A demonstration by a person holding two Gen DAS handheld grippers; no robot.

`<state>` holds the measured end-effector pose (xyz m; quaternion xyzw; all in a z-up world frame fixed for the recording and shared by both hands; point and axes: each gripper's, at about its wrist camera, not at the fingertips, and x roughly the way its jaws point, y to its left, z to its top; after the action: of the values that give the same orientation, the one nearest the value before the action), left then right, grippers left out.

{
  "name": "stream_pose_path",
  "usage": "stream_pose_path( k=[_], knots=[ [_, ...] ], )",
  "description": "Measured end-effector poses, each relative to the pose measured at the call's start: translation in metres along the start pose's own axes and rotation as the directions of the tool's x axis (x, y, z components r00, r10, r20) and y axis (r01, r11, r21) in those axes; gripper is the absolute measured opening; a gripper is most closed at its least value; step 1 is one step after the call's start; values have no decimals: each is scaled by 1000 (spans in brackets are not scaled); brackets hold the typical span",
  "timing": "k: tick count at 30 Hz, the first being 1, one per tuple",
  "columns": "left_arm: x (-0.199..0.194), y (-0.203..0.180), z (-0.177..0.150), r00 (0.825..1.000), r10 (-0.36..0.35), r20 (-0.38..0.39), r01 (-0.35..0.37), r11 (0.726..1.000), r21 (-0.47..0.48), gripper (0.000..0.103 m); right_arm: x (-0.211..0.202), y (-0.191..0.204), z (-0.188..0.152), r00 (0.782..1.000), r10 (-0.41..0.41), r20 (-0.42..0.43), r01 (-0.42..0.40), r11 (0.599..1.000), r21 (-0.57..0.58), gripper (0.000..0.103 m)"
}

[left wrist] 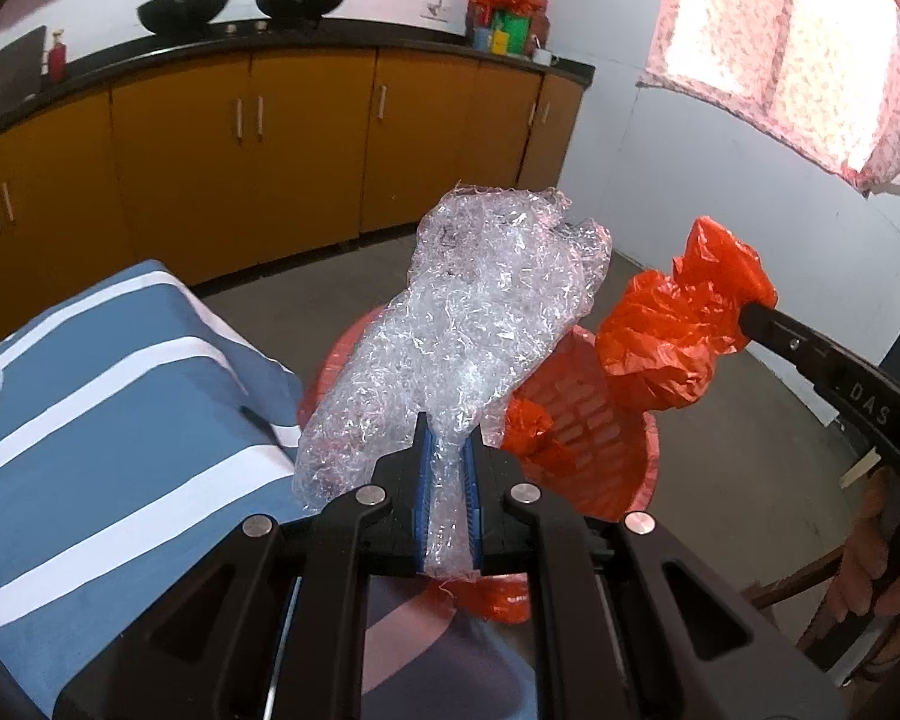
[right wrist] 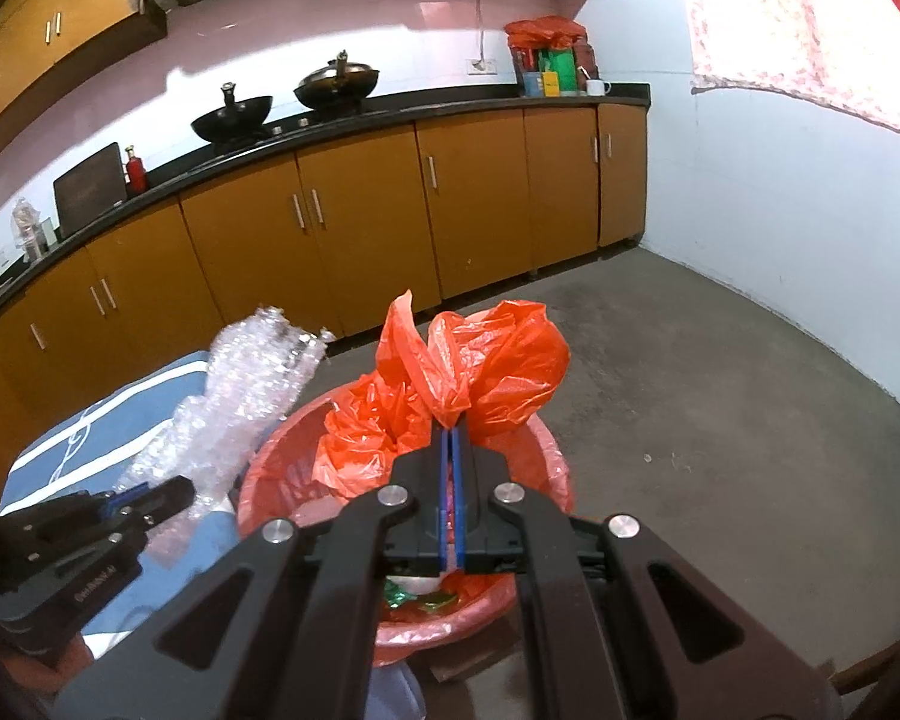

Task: Collect trash
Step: 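Lower both held items into the wastebasket and open both tools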

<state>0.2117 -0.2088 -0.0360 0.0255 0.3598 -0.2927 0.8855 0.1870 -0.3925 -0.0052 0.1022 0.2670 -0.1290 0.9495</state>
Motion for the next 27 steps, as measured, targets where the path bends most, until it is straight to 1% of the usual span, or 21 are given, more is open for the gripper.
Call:
stream_pose_path(
  k=[5, 9, 23, 25, 26, 27],
  knots=[
    [19, 2, -1, 999, -15, -31, 15, 1000, 5, 10, 17, -3, -3, 1000, -9, -18, 9, 1000, 0, 3],
    [27, 1, -2, 999, -24, -43, 25, 1000, 11, 10, 28, -3, -4, 999, -8, -31, 8, 1000, 2, 3],
    [51, -6, 3, 996, -55, -74, 57, 998, 23, 10, 33, -9, -7, 1000, 10, -20, -10, 1000, 18, 3],
    [55, -3, 0, 994, -56, -90, 57, 998, 9, 10, 34, -7, -10, 999, 26, -24, -26, 1000, 15, 5],
    [56, -2, 0, 994, -56, -93, 56, 998, 3, 11, 35, -7, -11, 999, 34, -31, -33, 999, 15, 8],
    [58, 0, -1, 993, -60, -100, 60, 998, -5, 12, 36, -7, -12, 999, 40, -34, -39, 999, 21, 8]
  ],
)
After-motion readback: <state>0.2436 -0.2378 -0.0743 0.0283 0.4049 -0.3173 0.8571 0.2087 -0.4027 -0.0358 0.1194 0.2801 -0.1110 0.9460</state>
